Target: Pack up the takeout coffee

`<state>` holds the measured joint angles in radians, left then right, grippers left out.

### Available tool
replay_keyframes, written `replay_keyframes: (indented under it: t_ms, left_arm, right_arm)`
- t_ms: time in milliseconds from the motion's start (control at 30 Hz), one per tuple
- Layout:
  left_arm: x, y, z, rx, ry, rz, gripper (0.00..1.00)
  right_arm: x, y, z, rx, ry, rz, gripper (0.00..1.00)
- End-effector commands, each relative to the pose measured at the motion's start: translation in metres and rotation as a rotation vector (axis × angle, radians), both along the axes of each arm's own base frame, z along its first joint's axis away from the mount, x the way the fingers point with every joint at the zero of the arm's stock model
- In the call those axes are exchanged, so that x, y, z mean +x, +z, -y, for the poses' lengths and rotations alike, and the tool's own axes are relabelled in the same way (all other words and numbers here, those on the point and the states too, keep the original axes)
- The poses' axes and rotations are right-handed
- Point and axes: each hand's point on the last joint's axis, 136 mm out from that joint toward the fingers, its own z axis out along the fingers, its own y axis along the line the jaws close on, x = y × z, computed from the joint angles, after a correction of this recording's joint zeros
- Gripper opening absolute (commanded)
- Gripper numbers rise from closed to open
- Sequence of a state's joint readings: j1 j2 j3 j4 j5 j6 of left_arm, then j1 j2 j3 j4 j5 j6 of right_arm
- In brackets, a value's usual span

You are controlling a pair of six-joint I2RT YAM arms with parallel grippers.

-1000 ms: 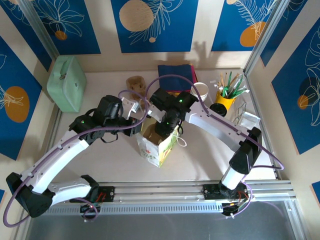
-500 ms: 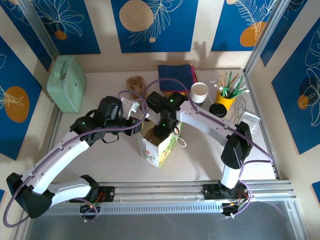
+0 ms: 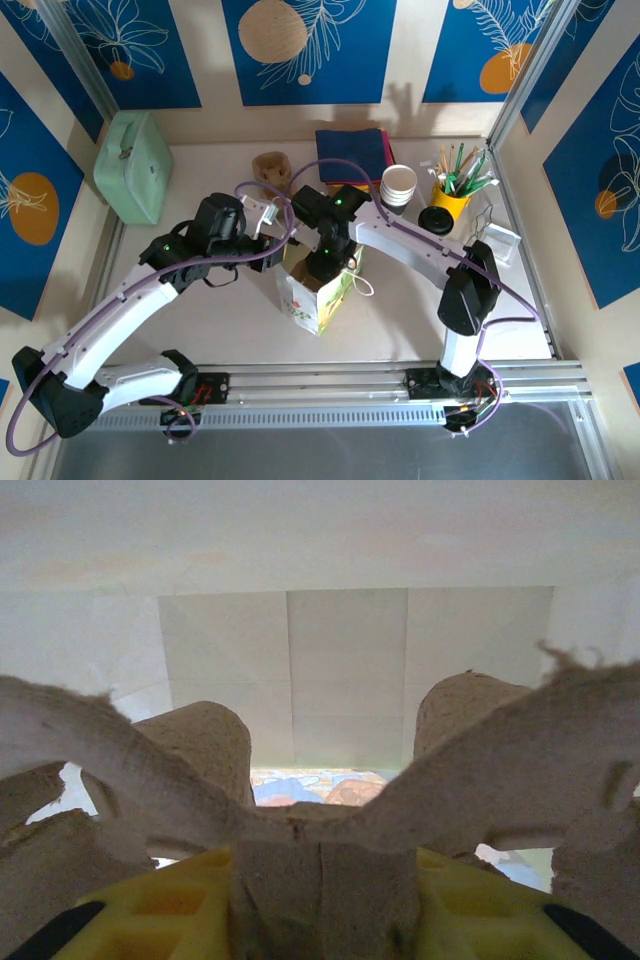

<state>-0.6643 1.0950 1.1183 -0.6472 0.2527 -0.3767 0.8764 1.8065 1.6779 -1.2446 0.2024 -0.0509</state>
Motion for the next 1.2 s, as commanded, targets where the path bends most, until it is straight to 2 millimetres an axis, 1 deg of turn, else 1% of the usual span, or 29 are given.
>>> replay_keyframes:
  t_ms: [0,333,533,633,767,1167]
  left_arm:
    - [-0.005,0.005,0.004,-0.028,-0.018,0.01,0.14]
    - [-0.005,0.006,0.004,-0.037,-0.019,0.011,0.14]
    - [-0.005,0.006,0.005,-0.041,-0.02,0.009,0.14]
    - [-0.005,0.006,0.005,-0.041,-0.02,0.009,0.14]
    - [-0.004,0.006,0.005,-0.039,-0.017,0.009,0.14]
    - [0.0,0.006,0.006,-0.031,-0.012,0.016,0.13]
  right_arm:
    - [-0.004,-0.018,0.005,-0.05,-0.019,-0.042,0.36]
    - [-0.004,-0.031,0.002,-0.045,-0.032,-0.058,0.36]
    - [-0.002,-0.035,-0.004,-0.025,-0.036,-0.061,0.37]
    - [-0.002,-0.041,-0.005,-0.034,-0.034,-0.069,0.36]
    - [-0.002,-0.049,-0.002,-0.052,-0.036,-0.078,0.36]
    - [-0.005,-0.061,0.003,-0.075,-0.017,-0.09,0.37]
